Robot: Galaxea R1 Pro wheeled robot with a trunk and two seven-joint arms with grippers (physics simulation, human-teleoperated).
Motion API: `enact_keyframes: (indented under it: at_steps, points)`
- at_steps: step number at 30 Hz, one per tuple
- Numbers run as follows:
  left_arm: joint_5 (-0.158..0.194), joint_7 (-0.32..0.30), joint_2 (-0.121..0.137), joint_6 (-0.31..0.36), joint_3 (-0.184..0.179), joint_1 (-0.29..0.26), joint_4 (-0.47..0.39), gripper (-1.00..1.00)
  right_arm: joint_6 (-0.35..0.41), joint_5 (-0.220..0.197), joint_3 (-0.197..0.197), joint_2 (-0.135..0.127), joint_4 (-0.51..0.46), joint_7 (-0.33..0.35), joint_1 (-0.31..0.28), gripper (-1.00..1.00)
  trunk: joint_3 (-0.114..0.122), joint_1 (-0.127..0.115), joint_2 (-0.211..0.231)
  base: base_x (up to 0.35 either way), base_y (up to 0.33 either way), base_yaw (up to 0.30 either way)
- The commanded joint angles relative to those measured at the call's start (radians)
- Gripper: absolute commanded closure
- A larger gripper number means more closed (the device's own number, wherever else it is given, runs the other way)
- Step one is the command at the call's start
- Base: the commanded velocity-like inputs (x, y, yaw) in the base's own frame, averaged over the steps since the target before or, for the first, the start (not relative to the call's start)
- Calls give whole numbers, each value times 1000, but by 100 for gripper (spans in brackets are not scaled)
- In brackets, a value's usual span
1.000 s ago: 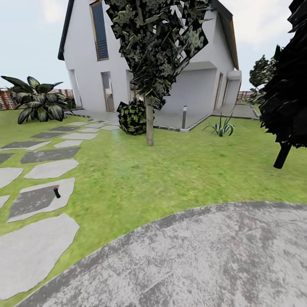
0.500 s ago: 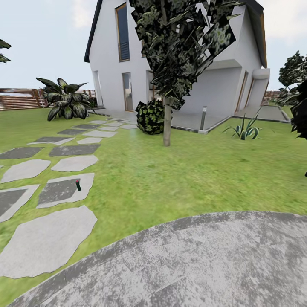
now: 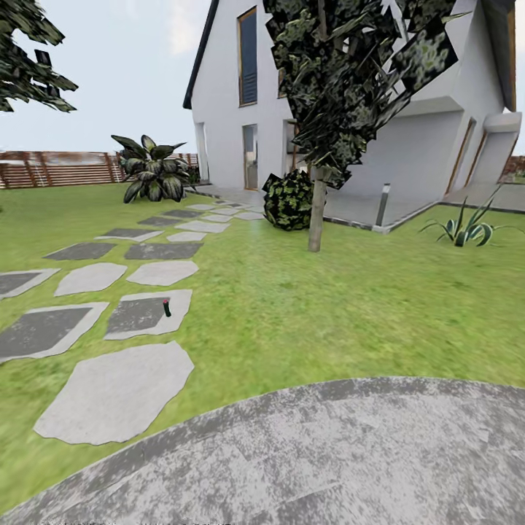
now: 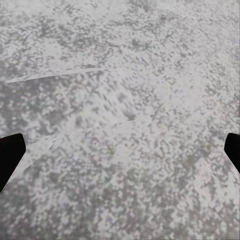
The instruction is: Pick up the pesticide atomizer in the garden and spray insectifuge to fully cover both potted plants in the garden.
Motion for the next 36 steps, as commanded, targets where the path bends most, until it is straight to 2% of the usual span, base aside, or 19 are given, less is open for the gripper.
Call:
enact_keyframes:
  at_steps: [1, 8, 23, 36]
  points:
    - [0, 2, 0, -4, 1, -1, 1, -100, -3, 0, 0, 0, 0, 0, 0, -100, -1, 0, 0, 0, 0, 277]
    - [0, 2, 1, -4, 1, -1, 1, -100, -3, 1, 0, 0, 0, 0, 0, -100, -1, 0, 0, 109, 0, 277]
    - [0, 2, 1, -4, 0, -1, 1, -100, -3, 0, 0, 0, 0, 0, 0, -100, -1, 0, 0, 331, 0, 272]
    - [0, 2, 1, -4, -2, -1, 1, -100, -3, 0, 0, 0, 0, 0, 0, -100, -1, 0, 0, 339, 0, 34]
